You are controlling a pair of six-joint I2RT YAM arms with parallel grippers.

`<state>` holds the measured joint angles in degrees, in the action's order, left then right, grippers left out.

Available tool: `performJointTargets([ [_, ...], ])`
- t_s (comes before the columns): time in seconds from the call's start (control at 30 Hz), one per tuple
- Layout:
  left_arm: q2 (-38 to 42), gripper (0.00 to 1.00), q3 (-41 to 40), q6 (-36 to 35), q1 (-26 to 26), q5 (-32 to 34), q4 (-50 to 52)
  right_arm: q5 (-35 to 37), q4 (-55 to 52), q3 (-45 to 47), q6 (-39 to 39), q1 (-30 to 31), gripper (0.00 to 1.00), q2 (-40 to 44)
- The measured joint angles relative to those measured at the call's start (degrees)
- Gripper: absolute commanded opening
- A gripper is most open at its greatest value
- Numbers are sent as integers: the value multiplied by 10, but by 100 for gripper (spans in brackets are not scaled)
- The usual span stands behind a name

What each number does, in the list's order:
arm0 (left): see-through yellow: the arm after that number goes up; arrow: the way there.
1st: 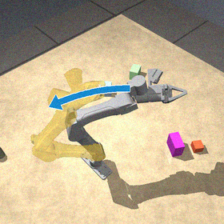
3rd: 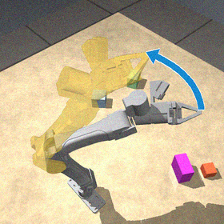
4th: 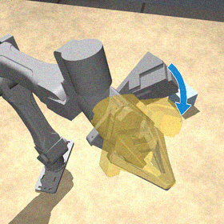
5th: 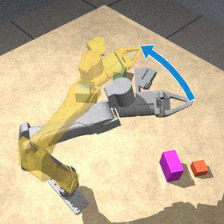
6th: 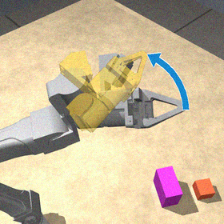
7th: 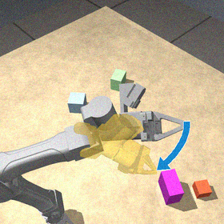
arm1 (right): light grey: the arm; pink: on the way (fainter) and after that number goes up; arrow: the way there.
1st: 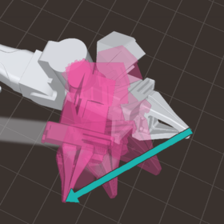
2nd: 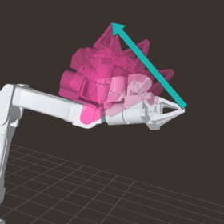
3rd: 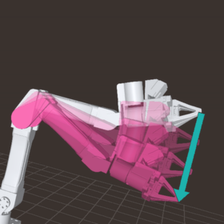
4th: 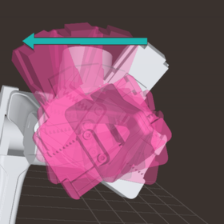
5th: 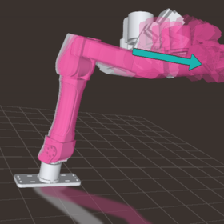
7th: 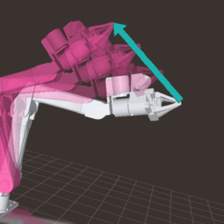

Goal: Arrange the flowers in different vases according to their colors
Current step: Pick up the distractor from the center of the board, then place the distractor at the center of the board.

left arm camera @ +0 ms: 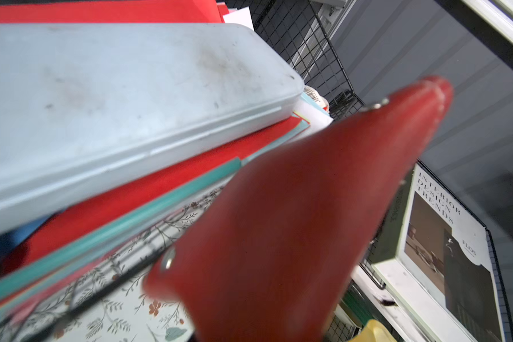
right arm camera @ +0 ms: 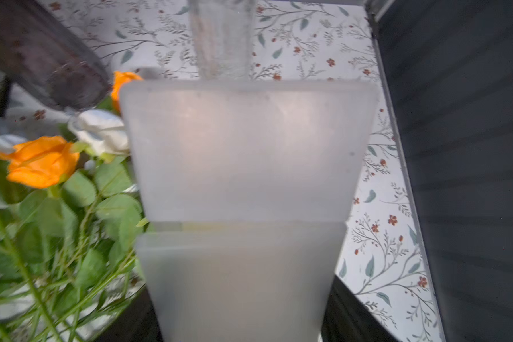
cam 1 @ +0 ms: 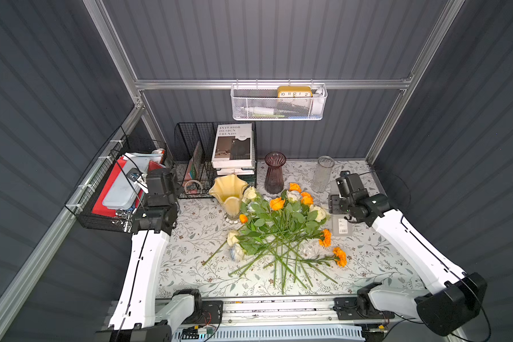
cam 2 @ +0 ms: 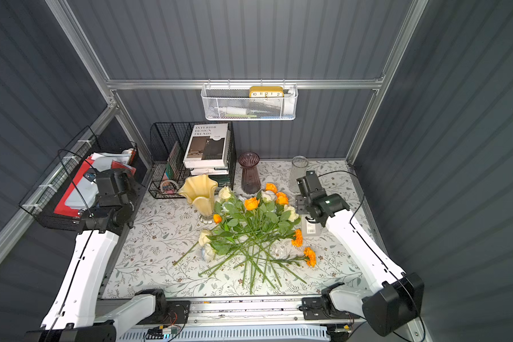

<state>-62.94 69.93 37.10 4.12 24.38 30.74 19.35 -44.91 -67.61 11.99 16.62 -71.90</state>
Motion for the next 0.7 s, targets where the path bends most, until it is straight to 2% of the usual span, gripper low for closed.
performJointTargets([
  [0.13, -9, 25, -19, -44, 57, -110, -38, -26, -3, -3, -2, -105, 54, -20],
  [0.23, -24, 26, -29, -64, 71, -163, -78, -42, 3, -10, -5, -178, 54, -46],
  [0.43, -73, 30, -43, -94, 75, -205, -146, -52, 24, -39, -17, -272, 57, -156],
  [0.5, -87, 31, -44, -98, 76, -217, -162, -54, 32, -59, -21, -293, 62, -207],
  [0.6, -95, 36, -43, -97, 82, -225, -164, -61, 35, -101, -24, -316, 71, -283],
  [0.63, -97, 39, -42, -97, 82, -227, -163, -62, 35, -116, -25, -322, 78, -307],
  [0.67, -100, 47, -39, -97, 83, -228, -159, -62, 37, -127, -26, -327, 83, -326],
  [0.7, -103, 59, -37, -98, 83, -237, -162, -62, 39, -134, -27, -331, 87, -339],
])
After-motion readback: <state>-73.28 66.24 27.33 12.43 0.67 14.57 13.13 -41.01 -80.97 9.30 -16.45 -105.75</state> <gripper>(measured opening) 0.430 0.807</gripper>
